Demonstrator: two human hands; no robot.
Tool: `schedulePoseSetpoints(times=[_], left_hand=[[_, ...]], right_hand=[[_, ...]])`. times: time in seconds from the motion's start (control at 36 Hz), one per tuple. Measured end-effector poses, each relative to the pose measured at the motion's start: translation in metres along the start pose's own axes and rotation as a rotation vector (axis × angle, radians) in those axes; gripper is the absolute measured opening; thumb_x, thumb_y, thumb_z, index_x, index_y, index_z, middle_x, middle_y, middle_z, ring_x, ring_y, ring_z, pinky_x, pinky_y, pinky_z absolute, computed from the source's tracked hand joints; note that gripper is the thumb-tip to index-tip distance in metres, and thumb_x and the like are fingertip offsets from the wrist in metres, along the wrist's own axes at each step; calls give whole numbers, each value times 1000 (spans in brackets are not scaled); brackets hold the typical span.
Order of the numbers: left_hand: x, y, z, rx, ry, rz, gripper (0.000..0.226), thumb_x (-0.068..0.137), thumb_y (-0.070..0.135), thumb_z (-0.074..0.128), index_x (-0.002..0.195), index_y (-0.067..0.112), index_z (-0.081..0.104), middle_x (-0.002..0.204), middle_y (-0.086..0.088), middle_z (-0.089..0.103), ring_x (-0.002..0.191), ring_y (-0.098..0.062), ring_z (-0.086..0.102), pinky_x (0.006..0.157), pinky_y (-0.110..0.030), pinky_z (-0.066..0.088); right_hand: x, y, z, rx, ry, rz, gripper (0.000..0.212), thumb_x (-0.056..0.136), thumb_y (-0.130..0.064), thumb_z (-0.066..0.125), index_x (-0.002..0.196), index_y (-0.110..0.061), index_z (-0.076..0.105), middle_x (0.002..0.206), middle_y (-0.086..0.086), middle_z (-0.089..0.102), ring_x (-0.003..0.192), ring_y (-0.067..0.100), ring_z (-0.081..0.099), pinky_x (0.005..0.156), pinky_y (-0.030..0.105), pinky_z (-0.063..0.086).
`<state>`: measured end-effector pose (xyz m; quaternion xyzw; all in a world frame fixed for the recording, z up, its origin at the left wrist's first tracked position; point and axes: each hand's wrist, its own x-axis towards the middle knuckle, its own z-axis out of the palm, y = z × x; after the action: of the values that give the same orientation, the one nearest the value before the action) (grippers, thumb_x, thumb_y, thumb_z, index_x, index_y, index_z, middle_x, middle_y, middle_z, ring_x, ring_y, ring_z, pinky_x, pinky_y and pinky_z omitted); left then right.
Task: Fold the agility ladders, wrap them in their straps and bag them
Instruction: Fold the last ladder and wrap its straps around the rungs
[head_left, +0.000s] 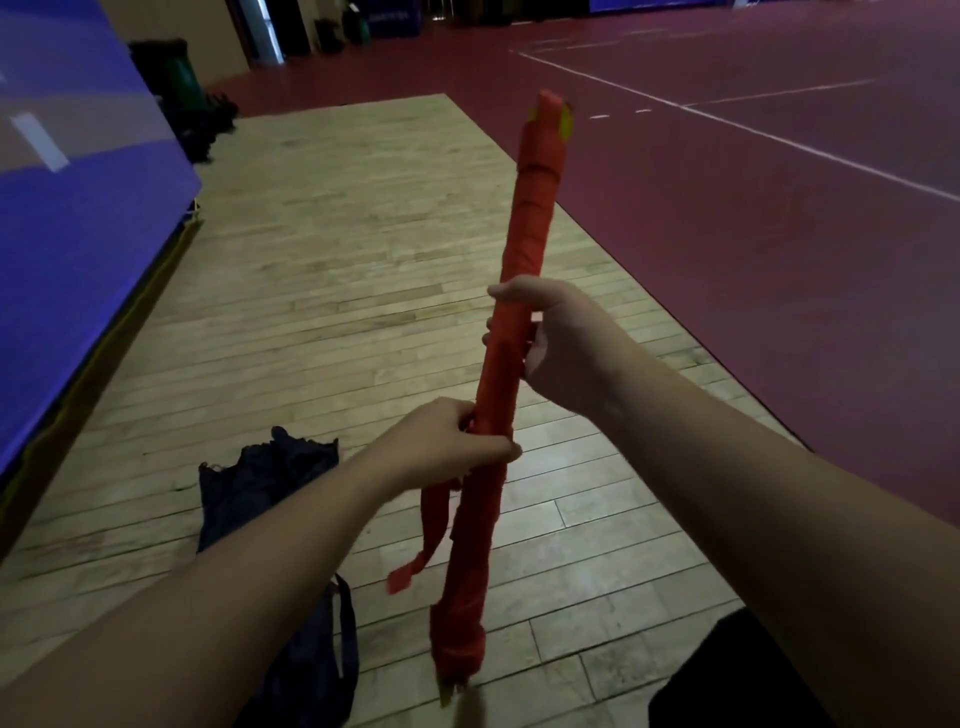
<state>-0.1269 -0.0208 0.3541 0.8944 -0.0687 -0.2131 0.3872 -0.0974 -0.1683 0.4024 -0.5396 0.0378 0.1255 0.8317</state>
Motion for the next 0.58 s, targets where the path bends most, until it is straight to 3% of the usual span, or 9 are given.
schedulePoseSetpoints(times=[0.14,0.17,0.22,0.28,0.36,0.44,0.5,0.58], left_hand=[[-14,12,-19,-288,-277,55,17,85,27,73,98,17,66,65,10,63,53,-4,50,53,-17,41],[-16,13,-19,-313,-341,42,17,87,26,71,98,16,64,63,10,60,52,-5,47,51,-16,39],[-17,12,-20,-262,-376,1,32,83,38,72,105,17,63,65,8,59,54,-8,48,52,-18,42],[-14,8,-21,-125,-306,-15,47,79,52,71,111,19,64,70,4,58,59,-10,54,58,-24,48],[-12,3,-21,54,-180,-3,47,84,60,64,113,24,63,83,3,68,62,-8,61,62,-24,50],[-11,2,-8,102,-90,-16,49,81,64,66,115,28,60,93,4,72,70,-9,66,64,-26,52],[-8,2,6,254,39,-18,47,80,66,68,107,29,61,95,7,70,81,-8,65,74,-31,55],[-3,0,14,375,141,-23,37,81,63,67,96,29,63,87,9,69,79,-8,65,81,-35,57]], right_hand=[[-5,-15,-10,-60,-274,35,17,91,-24,66,98,-11,58,71,-3,58,62,9,58,61,24,52],[-6,-14,-9,-48,-288,24,12,92,-23,64,93,-13,57,68,-3,57,61,10,58,62,25,55],[-6,-10,-6,3,-269,-2,13,92,-19,66,97,-12,57,75,1,60,77,18,63,80,36,59],[-4,-7,-4,16,-224,-13,22,91,-16,69,108,-8,58,90,10,64,91,28,67,93,46,56],[3,0,-4,-39,-59,-32,18,91,-12,71,101,-1,61,92,19,67,77,27,68,78,39,60],[9,5,-3,-44,131,-66,17,90,-14,75,89,-3,62,76,12,64,64,22,64,72,38,56],[13,7,-4,-29,208,-44,22,91,-20,75,92,-5,61,78,9,62,70,21,64,78,40,56],[10,5,-1,28,176,26,25,91,-25,73,99,-6,58,83,7,53,80,20,55,86,37,52]])
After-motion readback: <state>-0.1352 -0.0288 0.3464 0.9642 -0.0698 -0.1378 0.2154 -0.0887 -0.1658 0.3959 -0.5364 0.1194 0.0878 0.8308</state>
